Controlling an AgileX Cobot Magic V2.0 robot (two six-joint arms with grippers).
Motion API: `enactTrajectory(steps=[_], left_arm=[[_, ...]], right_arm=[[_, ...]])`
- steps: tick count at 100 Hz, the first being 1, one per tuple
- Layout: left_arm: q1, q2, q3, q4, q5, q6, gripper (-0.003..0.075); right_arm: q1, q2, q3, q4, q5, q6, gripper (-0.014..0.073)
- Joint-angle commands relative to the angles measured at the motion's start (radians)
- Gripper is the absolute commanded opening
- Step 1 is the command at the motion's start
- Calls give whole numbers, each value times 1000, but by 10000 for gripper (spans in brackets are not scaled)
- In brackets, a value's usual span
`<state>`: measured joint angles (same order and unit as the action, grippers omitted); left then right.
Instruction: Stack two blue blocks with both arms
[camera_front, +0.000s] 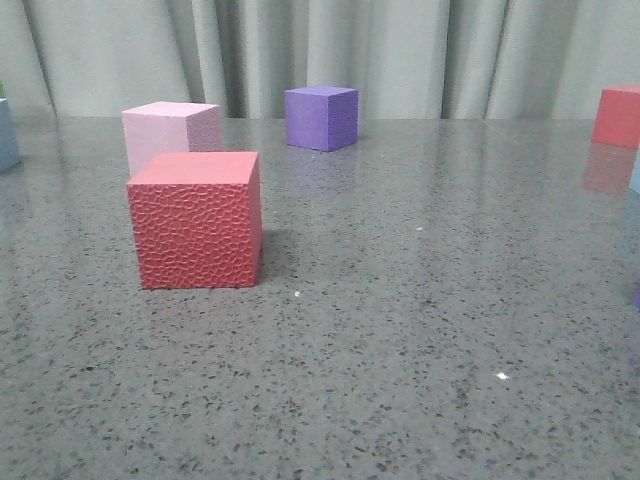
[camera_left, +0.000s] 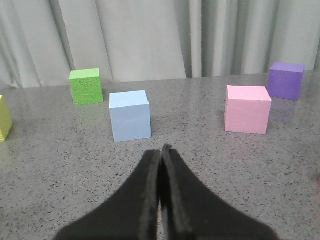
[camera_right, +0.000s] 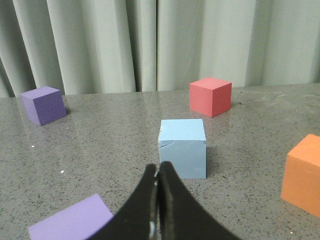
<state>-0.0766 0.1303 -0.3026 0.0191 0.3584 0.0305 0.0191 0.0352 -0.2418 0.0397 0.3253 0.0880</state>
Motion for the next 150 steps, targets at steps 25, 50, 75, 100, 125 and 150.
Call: enactTrajectory(steps=[25,50,75,100,125,150], left_arm=[[-8,350,-389,-19,339,-78,-19],[-8,520,-604,-19,552,-78,-19],[-8,535,-617,-68,551,-78,-19],[-8,535,-617,-73,549,-78,-19],[-8,535,-617,-119,547,-78,8],[-8,535,-617,-133,554,-78,452]], right_arm=[[-5,219,-312,-8,143,-5,-68],[-5,428,-553,3,513,-5,-68],[-5,553,-654,24,638,-5,-68],[-5,562,-654,30,637,-5,-67],[-5,562,-654,30,637,-5,101],[-5,562,-654,30,638,-5,585]])
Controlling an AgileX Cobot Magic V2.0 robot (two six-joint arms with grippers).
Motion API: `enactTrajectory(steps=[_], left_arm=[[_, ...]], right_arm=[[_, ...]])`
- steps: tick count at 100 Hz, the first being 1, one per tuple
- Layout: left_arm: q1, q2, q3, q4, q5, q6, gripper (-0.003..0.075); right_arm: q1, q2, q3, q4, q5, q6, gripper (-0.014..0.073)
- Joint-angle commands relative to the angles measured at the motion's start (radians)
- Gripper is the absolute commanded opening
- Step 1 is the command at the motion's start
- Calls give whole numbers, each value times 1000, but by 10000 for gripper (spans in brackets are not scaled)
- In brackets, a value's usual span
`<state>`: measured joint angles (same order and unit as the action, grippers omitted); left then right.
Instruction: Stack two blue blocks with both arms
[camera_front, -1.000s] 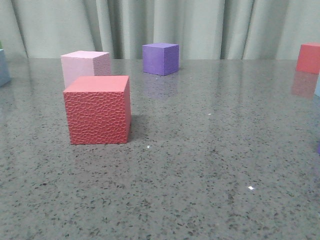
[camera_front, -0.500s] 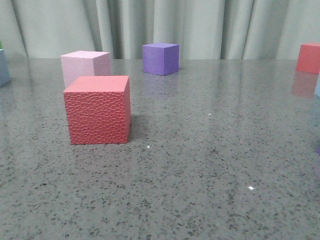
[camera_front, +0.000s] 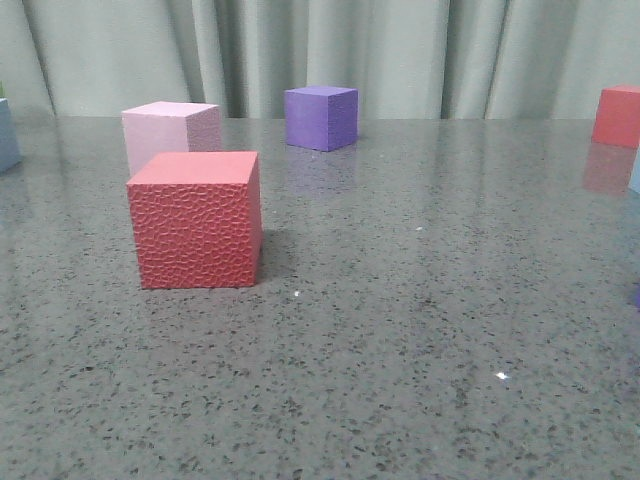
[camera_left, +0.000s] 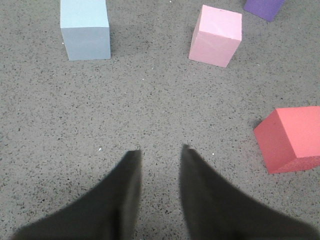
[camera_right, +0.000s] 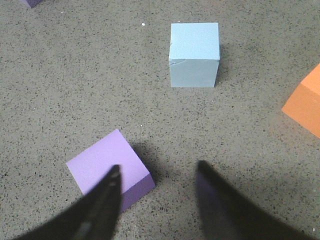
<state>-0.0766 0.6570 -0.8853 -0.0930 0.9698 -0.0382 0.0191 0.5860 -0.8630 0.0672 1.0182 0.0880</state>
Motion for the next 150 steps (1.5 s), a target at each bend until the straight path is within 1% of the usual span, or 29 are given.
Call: enactTrajectory(steps=[1,3,4,8,13,16,37,55,71,83,120,150], left_arm=[[-8,8,-34,-21,-58,-9,484],[-8,8,-34,-21,-58,-9,515],[-8,8,-34,-21,-58,-9,546],[-8,8,-34,-21,-58,-9,628],[-8,8,-34,-21,-57,-9,693],[-8,8,-34,-21,-57,-9,708],[-8,8,-34,-21,-57,-9,652],[-8,8,-34,-21,-57,-9,638],[-8,8,-34,-21,-57,-9,638],[-8,8,-34,-21,-54,-9,638],[-8,8,-34,-21,-44,-9,638],[-8,8,-34,-21,-44,-9,638]], right_arm=[[-5,12,-32,3,-55,-5,593],[-5,12,-32,3,-55,-5,613],[-5,12,-32,3,-55,-5,619],[-5,12,-32,3,-57,-5,642],[-5,12,-32,3,-59,-5,647],[-5,12,-32,3,-60,-5,647],[-5,12,-32,3,-60,-5,647],[-5,12,-32,3,-68,-5,647],[-5,42,-58,1,-109,-5,647],[-5,127,-119,-21,-107,-5,647],[-11,477,-354,-67,-104,-5,647],[-11,711,-475,-131,-107,-5,647]])
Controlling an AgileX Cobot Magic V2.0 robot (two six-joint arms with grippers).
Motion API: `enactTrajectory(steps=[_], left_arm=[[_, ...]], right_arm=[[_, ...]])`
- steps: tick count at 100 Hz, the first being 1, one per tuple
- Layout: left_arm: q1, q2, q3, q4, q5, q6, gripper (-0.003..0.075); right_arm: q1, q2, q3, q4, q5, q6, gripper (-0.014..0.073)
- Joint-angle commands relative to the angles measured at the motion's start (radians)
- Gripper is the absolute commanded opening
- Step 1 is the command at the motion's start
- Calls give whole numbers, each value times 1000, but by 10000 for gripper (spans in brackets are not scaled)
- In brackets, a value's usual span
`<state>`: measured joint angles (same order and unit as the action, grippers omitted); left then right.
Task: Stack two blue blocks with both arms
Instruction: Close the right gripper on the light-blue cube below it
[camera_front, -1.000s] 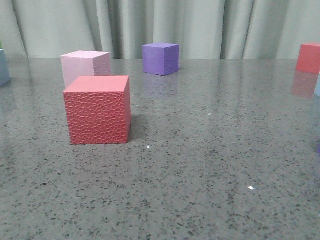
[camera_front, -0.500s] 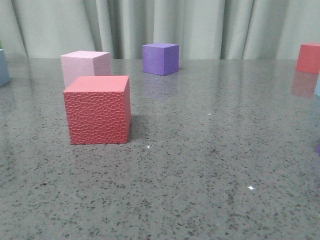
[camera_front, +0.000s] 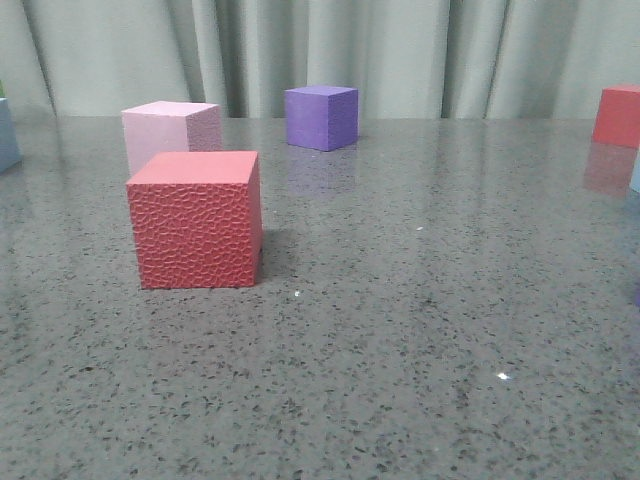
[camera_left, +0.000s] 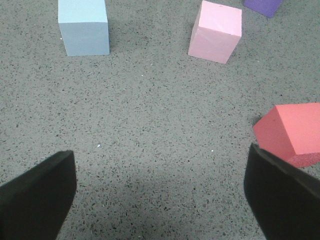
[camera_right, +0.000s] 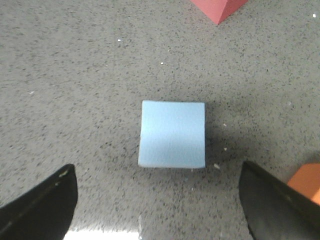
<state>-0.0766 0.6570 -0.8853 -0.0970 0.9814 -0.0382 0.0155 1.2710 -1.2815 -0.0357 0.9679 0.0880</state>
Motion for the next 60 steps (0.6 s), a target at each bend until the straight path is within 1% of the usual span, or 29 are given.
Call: enactTrajectory(steps=[1,21,38,60], left_arm=[[-8,8,-34,-17,-56,-9,638],[-8,8,-34,-17,-56,-9,638],[-8,8,-34,-17,-56,-9,638],[-8,8,-34,-15,-56,-9,638]], right_arm=[[-7,35,-60,-30,-58,-5,647],[-7,132,-87,-50,-77,-5,647],[-9,182,-87,-48,-88,-5,647],[-41,217,-87,-32,-101,-5,647]])
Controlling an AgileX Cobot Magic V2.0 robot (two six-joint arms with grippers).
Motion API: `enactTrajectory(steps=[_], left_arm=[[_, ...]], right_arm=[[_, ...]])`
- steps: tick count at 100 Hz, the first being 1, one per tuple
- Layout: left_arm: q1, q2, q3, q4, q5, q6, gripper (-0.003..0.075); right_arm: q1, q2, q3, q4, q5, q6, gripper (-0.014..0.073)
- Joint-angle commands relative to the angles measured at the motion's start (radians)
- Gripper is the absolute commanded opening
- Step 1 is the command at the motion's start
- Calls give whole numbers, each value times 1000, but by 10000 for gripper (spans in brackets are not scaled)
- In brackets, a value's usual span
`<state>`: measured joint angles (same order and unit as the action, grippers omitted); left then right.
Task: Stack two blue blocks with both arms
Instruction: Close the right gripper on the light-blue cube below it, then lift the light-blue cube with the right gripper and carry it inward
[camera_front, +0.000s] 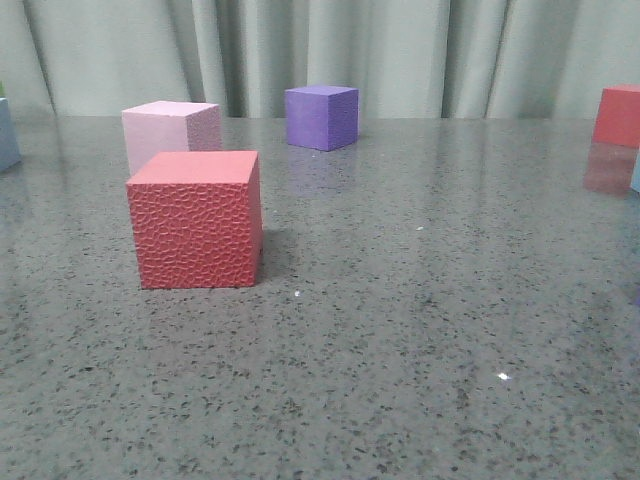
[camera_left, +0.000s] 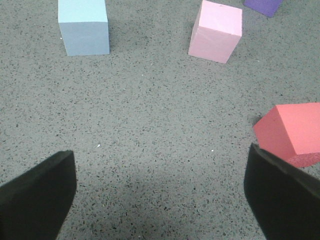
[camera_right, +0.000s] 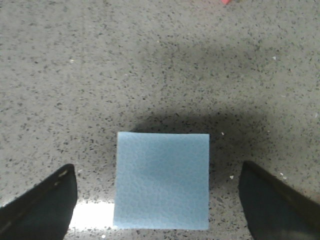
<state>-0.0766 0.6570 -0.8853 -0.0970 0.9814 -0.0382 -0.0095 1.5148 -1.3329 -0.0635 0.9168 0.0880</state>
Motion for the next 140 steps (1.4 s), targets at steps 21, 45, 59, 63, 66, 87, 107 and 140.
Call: enactTrajectory(steps=[21,45,59,63,66,87,107,140], left_arm=[[-8,8,-34,-15,-56,-9,638],[-8,8,-34,-15,-56,-9,638],[-8,8,-34,-15,-54,-9,638],[-8,8,-34,-15,-54,-9,638],[-8,8,-34,-15,-54,-9,638],[-8,8,-34,-15,-49,-9,638],[-8,8,-34,-15,-46,-9,638],[-8,8,-34,-15,-46,-9,638]], right_arm=[[-21,8,-35,20,-53,-34,647],[-21,78,-35,44,-55,-40,647],[-21,111,-35,44,-53,-40,647],[-21,114,-35,44,-52,-40,647],[-21,117,-35,44,-51,-40,647],[-21,118,-35,44,-44,-40,640],[-21,118,-35,44,-22,-40,476],[-21,118,-53,50,21,-40,423]])
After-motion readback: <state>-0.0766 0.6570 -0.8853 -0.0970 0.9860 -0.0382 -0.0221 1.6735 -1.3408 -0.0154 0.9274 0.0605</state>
